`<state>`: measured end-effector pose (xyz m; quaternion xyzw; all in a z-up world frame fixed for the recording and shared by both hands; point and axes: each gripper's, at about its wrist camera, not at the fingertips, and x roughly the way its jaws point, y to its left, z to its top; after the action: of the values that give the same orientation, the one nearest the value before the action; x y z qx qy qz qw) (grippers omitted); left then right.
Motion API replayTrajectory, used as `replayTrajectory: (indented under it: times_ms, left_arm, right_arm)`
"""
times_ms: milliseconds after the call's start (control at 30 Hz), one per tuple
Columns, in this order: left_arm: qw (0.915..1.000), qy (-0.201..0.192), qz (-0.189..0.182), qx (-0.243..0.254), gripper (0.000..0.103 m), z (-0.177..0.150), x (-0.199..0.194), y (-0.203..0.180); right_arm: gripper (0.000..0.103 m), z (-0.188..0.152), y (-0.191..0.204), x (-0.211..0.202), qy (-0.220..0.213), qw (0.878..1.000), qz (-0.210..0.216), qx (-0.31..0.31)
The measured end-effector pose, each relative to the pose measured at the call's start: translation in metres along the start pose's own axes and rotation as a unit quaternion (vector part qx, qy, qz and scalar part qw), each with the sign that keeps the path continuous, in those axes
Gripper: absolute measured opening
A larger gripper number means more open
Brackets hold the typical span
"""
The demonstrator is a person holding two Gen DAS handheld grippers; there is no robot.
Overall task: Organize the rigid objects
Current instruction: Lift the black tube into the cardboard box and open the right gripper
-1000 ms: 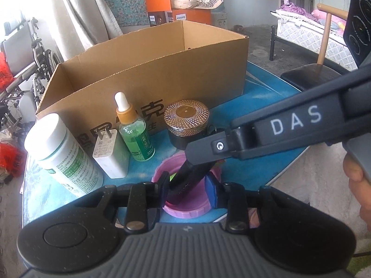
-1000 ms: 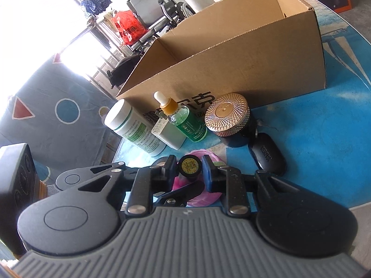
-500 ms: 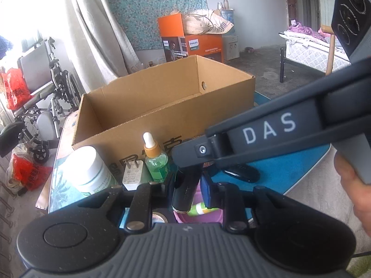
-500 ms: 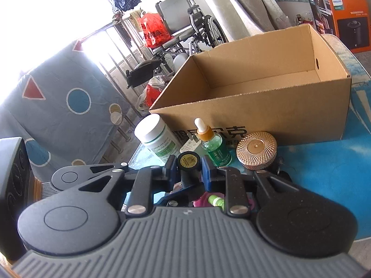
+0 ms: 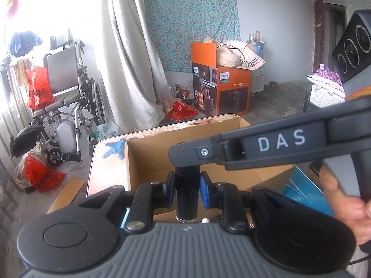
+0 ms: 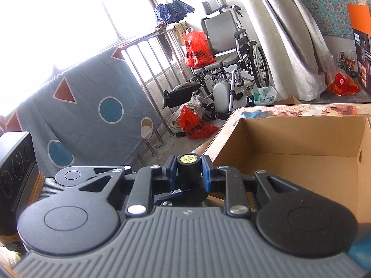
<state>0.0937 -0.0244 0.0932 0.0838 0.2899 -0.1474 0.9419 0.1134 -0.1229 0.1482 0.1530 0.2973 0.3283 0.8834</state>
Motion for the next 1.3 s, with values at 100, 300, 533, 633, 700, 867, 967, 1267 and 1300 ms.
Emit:
replayTrajectory:
  times_ms: [100, 300, 533, 633, 700, 867, 967, 1267, 1300]
  left_arm:
    - [0.9990, 0.038, 0.002, -0.025, 0.023, 0.018, 0.029, 0.024]
    - [0.9873, 0.134, -0.013, -0.083, 0.024, 0.033, 0.110, 0.072]
    - [0.9697, 0.225, -0.006, -0.096, 0.023, 0.016, 0.184, 0.089]
    - [0.9718, 0.225, 0.009, -0.070, 0.024, 0.018, 0.191, 0.080]
    - [0.9717, 0.227, 0.013, -0.064, 0.024, 0.020, 0.194, 0.076]
    - [0.9739, 0.218, 0.022, -0.061, 0.025, 0.025, 0.194, 0.075]
    - [0.9760, 0.206, 0.021, -0.068, 0.030, 0.029, 0.185, 0.078]
    - [0.9898, 0.116, -0.005, -0.082, 0.042, 0.043, 0.098, 0.075]
    - [0.9910, 0.106, -0.012, -0.082, 0.044, 0.041, 0.085, 0.072]
  right_arm:
    - [0.022, 0.033, -0.024, 0.036, 0.044, 0.998, 0.018, 0.041]
    - [0.022, 0.063, -0.089, 0.126, 0.151, 0.977, 0.019, 0.152]
    - [0.022, 0.042, -0.143, 0.209, 0.254, 0.943, -0.002, 0.217]
    - [0.022, 0.041, -0.155, 0.242, 0.281, 0.934, -0.013, 0.222]
    - [0.022, 0.039, -0.164, 0.260, 0.296, 0.928, -0.017, 0.227]
    - [0.023, 0.037, -0.177, 0.284, 0.290, 0.931, -0.029, 0.222]
    - [0.043, 0.041, -0.178, 0.286, 0.269, 0.938, -0.037, 0.214]
    - [0.069, 0.068, -0.158, 0.205, 0.179, 0.967, -0.037, 0.179]
    - [0.069, 0.071, -0.150, 0.184, 0.167, 0.971, -0.037, 0.170]
